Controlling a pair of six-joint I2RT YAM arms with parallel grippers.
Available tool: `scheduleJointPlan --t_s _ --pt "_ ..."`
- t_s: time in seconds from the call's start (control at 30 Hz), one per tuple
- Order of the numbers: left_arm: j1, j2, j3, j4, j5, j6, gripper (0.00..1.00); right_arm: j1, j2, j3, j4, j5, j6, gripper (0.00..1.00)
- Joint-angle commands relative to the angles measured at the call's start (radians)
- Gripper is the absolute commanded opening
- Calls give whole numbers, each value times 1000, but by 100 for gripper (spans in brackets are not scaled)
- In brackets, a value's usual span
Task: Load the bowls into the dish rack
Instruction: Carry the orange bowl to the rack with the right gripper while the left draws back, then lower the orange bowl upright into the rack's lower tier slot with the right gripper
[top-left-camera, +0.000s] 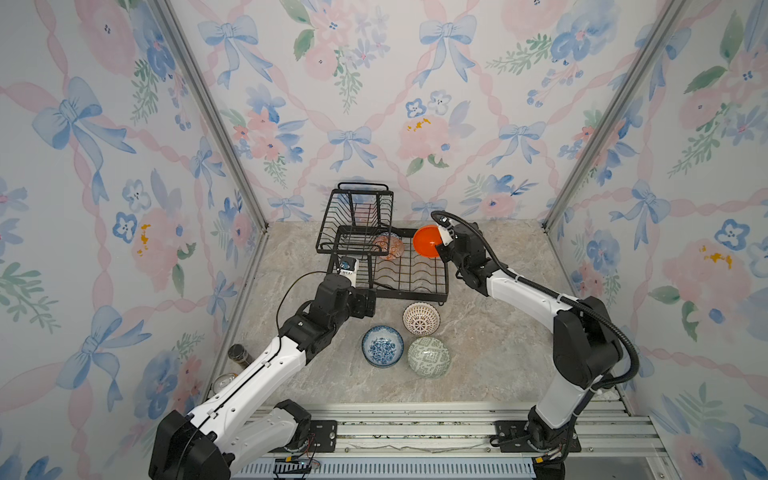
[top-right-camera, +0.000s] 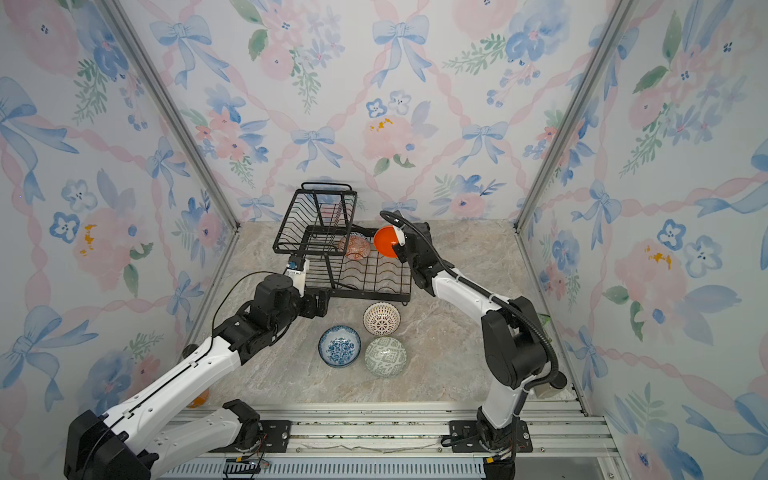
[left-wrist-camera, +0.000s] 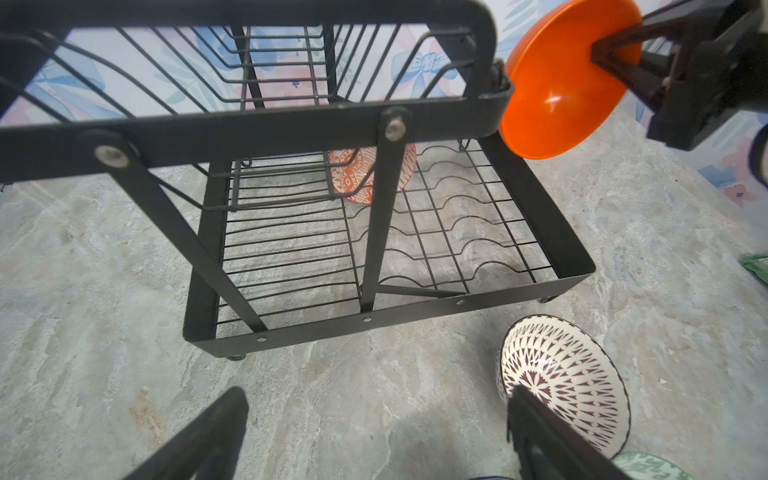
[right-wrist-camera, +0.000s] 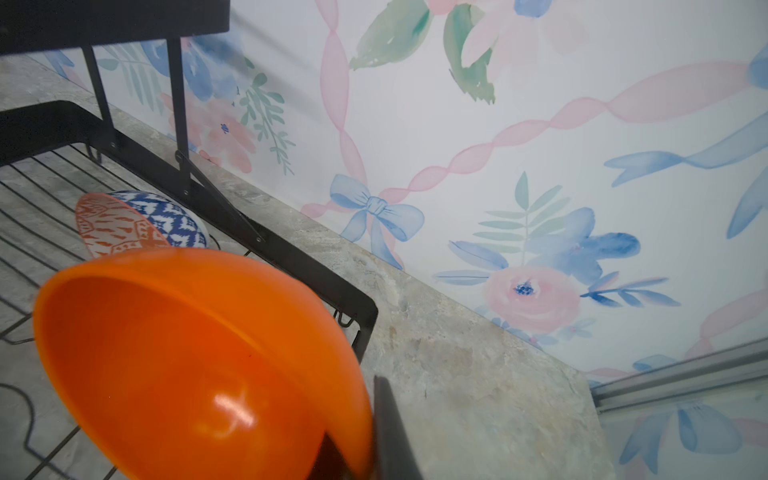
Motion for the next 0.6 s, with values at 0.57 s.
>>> scheduleJointPlan --t_s 0.57 --pt "42 -10 -37 2 35 -5 98 -27 344 159 467 173 -311 0"
